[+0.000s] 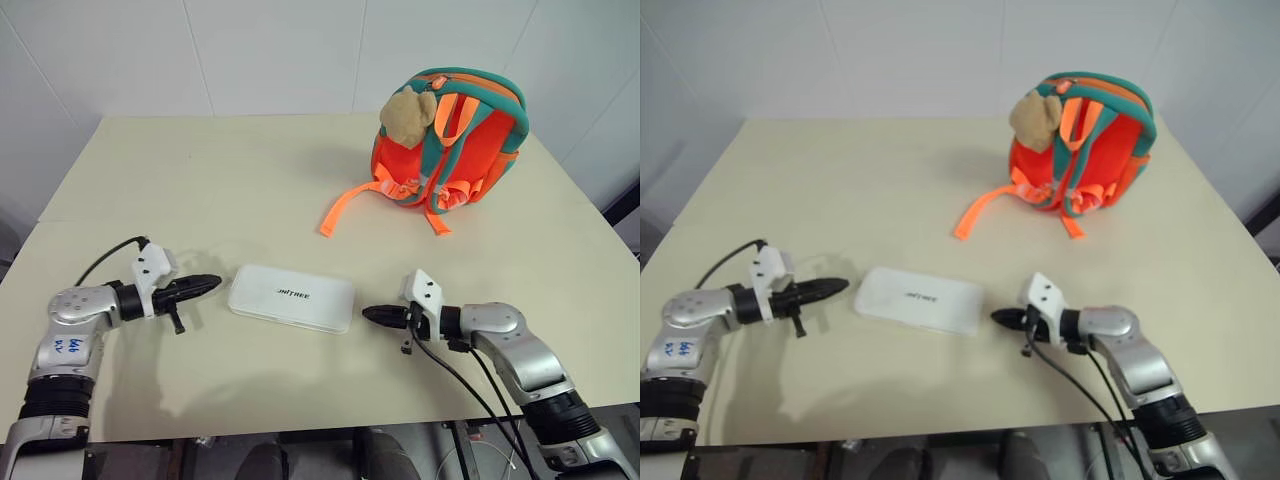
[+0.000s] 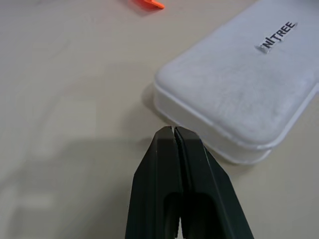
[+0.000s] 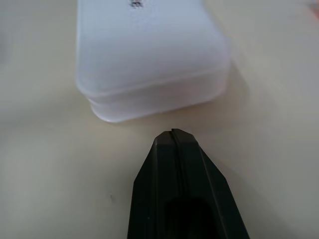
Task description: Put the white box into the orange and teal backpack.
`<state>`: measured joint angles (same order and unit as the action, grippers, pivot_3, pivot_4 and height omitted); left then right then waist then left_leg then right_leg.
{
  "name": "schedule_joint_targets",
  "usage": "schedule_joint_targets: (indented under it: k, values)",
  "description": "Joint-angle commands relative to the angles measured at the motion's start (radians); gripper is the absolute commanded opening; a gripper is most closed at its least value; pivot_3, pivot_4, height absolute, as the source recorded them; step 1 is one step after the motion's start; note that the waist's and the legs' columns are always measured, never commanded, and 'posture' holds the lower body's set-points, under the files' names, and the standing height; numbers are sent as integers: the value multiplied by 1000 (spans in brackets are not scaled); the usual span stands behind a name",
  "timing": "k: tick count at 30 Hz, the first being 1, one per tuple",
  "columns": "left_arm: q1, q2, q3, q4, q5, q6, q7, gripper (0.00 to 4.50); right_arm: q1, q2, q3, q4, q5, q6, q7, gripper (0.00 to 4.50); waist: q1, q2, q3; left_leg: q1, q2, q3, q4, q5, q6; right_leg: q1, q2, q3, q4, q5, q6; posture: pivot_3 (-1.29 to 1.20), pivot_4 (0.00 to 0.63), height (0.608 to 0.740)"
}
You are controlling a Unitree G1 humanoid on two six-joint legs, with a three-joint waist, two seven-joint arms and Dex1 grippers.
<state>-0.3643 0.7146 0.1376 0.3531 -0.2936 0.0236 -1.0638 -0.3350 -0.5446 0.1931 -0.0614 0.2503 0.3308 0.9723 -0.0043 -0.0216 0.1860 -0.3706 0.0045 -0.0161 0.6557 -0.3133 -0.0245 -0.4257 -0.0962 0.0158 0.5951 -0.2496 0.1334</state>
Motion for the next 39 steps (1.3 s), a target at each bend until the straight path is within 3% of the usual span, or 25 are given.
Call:
schedule_joint_targets:
  k: [1,14,30,39]
  values:
    - [19,-4,2,-56,-7,14,9,69,-8,12,2,-41,-4,8,-19,122,0,0,0,0,0,0,0,0,0,0,0,0,0,0,0,0,150,740]
    - [57,-67,-38,-149,-17,69,25,69,-24,14,-13,-28,-12,15,-15,122,2,0,0,0,0,0,2,0,0,0,0,0,1,0,0,0,150,740]
    - [152,-143,-120,-371,-43,170,37,69,-1,-158,-134,39,-6,-7,62,122,4,0,0,0,-1,0,3,0,0,1,-1,1,0,0,0,0,150,740]
    - [158,-172,-138,-383,-31,171,57,69,36,-163,-135,-7,9,33,82,122,3,0,0,1,0,0,3,0,0,1,-1,1,-1,0,0,0,150,740]
